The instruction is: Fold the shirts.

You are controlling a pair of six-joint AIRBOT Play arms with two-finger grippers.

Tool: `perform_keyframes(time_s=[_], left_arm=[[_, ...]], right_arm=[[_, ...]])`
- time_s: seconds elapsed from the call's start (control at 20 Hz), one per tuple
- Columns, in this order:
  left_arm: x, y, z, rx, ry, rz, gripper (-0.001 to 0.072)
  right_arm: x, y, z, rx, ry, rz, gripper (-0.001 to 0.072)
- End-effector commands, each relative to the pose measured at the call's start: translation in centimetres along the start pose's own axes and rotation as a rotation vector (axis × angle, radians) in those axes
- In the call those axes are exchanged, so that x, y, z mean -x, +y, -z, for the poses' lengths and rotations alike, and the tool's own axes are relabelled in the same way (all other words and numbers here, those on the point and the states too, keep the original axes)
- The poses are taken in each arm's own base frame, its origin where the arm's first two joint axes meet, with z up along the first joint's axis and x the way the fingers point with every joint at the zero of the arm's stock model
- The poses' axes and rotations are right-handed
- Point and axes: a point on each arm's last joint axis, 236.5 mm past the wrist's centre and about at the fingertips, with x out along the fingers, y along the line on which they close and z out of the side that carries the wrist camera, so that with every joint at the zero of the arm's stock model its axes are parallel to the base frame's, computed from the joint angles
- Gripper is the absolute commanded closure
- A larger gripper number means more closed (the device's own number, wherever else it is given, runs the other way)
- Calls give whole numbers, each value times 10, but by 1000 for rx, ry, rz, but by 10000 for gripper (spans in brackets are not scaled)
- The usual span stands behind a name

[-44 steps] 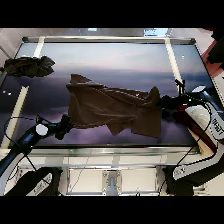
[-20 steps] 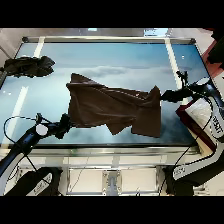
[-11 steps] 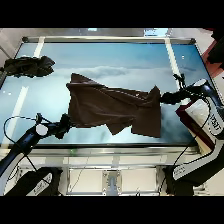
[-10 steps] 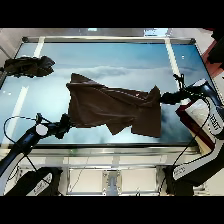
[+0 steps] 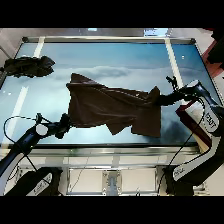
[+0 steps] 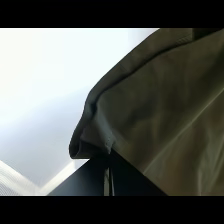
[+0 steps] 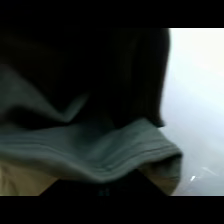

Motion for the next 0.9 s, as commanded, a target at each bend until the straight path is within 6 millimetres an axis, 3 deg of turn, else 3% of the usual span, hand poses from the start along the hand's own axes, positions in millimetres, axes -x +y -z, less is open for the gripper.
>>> perform_keyframes(time_s=[0.0,0.2,0.3,0.35,0.4,0.45,0.65,0.85], left_arm=[[4,-19,-9,-26,-30,47,694],[32,-89,-27,-280,-81,162,694],[43,-111,-32,-310,-95,199,694],[45,-114,-33,-312,-100,205,694],[44,-113,-32,-316,-97,200,694],[43,-109,-31,-334,-91,182,694],[40,-91,-21,-376,-38,113,694],[40,-88,-21,-387,-37,102,694]], right_arm=[[9,27,13,34,57,-106,679],[53,38,3,75,-18,-56,677],[78,21,-13,68,-116,58,654],[88,10,-20,24,-162,111,599],[94,-1,-27,-47,-209,142,379],[96,-12,-32,-108,-241,162,316],[76,-32,-38,-150,-248,149,315],[45,-41,-27,-111,-178,87,304]])
